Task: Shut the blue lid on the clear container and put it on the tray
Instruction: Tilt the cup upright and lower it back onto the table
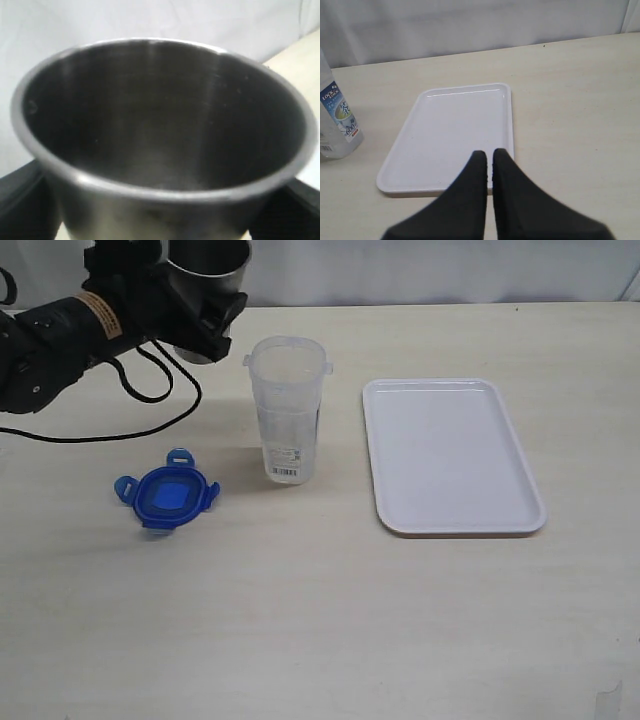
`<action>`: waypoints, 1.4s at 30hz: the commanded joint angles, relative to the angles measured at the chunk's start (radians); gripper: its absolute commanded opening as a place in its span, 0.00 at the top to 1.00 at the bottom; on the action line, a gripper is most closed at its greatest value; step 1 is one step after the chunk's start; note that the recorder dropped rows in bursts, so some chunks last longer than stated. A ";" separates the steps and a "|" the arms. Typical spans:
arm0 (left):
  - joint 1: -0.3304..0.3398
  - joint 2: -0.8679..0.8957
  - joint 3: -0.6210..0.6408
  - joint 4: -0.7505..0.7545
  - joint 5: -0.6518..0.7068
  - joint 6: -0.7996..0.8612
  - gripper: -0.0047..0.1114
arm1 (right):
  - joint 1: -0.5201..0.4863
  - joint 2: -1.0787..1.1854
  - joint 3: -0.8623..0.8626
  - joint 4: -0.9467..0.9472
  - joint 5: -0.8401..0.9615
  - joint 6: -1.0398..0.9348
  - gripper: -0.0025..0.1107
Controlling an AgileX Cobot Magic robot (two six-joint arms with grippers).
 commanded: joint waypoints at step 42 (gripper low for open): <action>0.251 0.524 -0.485 -0.081 -0.069 -0.269 0.96 | -0.007 -0.005 0.004 0.001 -0.003 -0.002 0.94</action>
